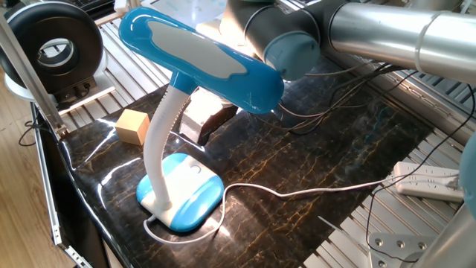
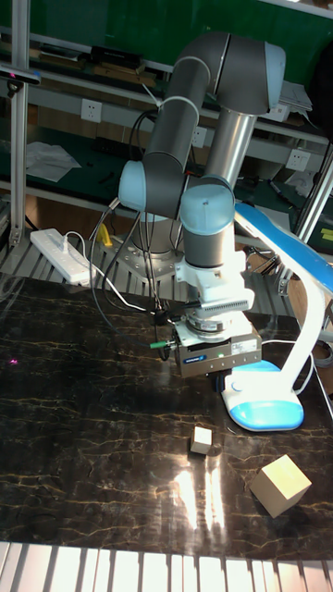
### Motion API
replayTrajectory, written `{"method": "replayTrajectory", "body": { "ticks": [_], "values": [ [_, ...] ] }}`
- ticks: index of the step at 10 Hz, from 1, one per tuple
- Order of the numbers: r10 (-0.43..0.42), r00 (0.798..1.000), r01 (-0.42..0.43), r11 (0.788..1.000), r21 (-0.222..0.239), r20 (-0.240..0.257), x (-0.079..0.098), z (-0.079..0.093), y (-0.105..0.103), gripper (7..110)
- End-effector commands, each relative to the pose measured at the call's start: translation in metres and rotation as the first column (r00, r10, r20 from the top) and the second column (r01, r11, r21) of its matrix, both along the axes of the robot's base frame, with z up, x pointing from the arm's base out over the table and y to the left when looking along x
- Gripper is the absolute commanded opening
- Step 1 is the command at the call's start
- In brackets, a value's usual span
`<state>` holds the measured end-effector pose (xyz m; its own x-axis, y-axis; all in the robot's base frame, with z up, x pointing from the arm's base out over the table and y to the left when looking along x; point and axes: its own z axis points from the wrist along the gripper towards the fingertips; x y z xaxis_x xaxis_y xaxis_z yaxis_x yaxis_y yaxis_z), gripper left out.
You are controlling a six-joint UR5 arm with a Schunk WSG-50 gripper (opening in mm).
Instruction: Turn off the desk lamp by pressing the button
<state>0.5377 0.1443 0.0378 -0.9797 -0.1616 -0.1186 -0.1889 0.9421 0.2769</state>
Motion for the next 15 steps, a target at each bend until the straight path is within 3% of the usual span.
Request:
{"method": "replayTrajectory", "body": {
  "ticks": [1,3,5,11,15],
  "values": [
    [-0.039,0.999,0.039,0.999,0.021,-0.011,0.001,0.003,0.003,7],
    [-0.044,0.999,0.044,0.999,0.011,-0.025,-0.002,0.002,0.001,7],
    [-0.053,0.997,0.056,0.997,0.052,-0.063,-0.011,0.007,0.011,7],
    [-0.024,0.998,0.029,0.997,0.073,-0.063,-0.043,0.014,0.003,7],
    [0.02,0.998,-0.01,0.986,0.167,-0.059,-0.075,0.02,-0.004,7]
  ]
}}
